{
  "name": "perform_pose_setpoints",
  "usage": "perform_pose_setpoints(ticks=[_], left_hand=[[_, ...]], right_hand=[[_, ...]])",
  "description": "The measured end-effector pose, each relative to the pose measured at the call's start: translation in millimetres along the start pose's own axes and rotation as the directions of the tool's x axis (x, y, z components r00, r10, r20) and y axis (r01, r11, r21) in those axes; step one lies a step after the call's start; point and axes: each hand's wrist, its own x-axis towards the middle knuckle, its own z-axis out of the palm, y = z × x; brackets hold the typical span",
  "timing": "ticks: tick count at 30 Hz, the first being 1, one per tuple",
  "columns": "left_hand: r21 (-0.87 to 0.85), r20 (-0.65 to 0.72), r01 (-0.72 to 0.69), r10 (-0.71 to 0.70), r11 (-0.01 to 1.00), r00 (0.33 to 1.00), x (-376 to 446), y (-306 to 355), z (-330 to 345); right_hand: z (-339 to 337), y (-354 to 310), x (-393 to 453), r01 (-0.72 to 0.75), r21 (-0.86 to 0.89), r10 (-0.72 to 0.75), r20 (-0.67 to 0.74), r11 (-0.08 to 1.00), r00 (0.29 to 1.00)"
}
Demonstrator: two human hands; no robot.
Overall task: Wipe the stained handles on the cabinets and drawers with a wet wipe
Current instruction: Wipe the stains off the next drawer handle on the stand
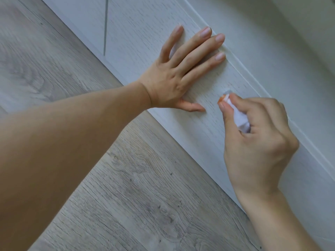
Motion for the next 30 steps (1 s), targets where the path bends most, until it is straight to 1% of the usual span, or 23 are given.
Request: perform_pose_setpoints(ticks=[4, 5, 7, 9, 11, 13, 15, 17, 21, 23, 26, 28, 30], left_hand=[[-0.012, 0.012, 0.002, -0.002, 1.000, 1.000, 1.3, 1.9, -1.3], [-0.012, 0.014, 0.011, -0.010, 1.000, 1.000, 1.2, 1.8, -2.3], [-0.003, 0.018, 0.012, -0.012, 1.000, 1.000, 0.3, 1.1, -2.6], [-0.010, 0.016, 0.007, -0.007, 1.000, 1.000, 0.2, 1.7, -1.8], [-0.024, 0.017, 0.017, -0.016, 1.000, 1.000, 1.1, 2.7, -0.8], [-0.016, 0.016, 0.024, -0.024, 1.000, 1.000, 0.6, 2.1, 0.2], [0.004, 0.007, 0.019, -0.019, 1.000, 1.000, -0.6, 1.5, 1.6], [0.009, -0.005, 0.017, -0.017, 1.000, 1.000, -0.9, 1.6, 3.1], [0.020, -0.011, 0.010, -0.010, 1.000, 1.000, -1.4, 1.9, 4.6], [0.031, -0.016, 0.009, -0.009, 0.999, 1.000, -1.1, 1.6, 4.5], [0.016, -0.028, 0.012, -0.011, 1.000, 1.000, -1.2, 2.2, 5.0], [0.021, -0.033, 0.009, -0.008, 1.000, 0.999, -1.2, 2.6, 5.2], [0.018, -0.042, 0.013, -0.012, 1.000, 0.999, -0.5, 1.9, 5.3]], right_hand=[[1.2, -4.4, 4.4, -0.050, 0.013, 0.050, 0.027, 0.999, 0.998], [0.8, -4.1, 5.2, -0.085, 0.033, 0.084, 0.030, 0.996, 0.996], [-3.8, -0.7, 6.1, -0.188, 0.085, 0.190, -0.013, 0.978, 0.982], [-10.4, 3.4, 7.1, -0.247, 0.120, 0.253, -0.043, 0.962, 0.966], [-13.8, 5.4, 5.2, -0.205, 0.120, 0.210, -0.033, 0.971, 0.977], [-11.8, 3.7, 2.2, -0.079, 0.101, 0.080, -0.005, 0.992, 0.997], [-7.7, 2.8, -1.0, 0.038, 0.095, -0.043, 0.046, 0.995, 0.998], [-4.8, 6.1, -5.7, 0.101, 0.081, -0.107, 0.076, 0.992, 0.991], [0.3, 7.3, -5.9, 0.183, 0.016, -0.184, 0.021, 0.983, 0.983], [5.6, 4.9, 1.4, 0.193, 0.001, -0.193, 0.030, 0.981, 0.981], [4.2, 2.5, 0.6, 0.137, 0.001, -0.137, 0.045, 0.991, 0.990], [1.2, 1.5, -0.3, 0.132, -0.011, -0.131, 0.047, 0.991, 0.990], [2.8, 0.1, 7.6, 0.111, -0.018, -0.109, 0.086, 0.994, 0.990]])
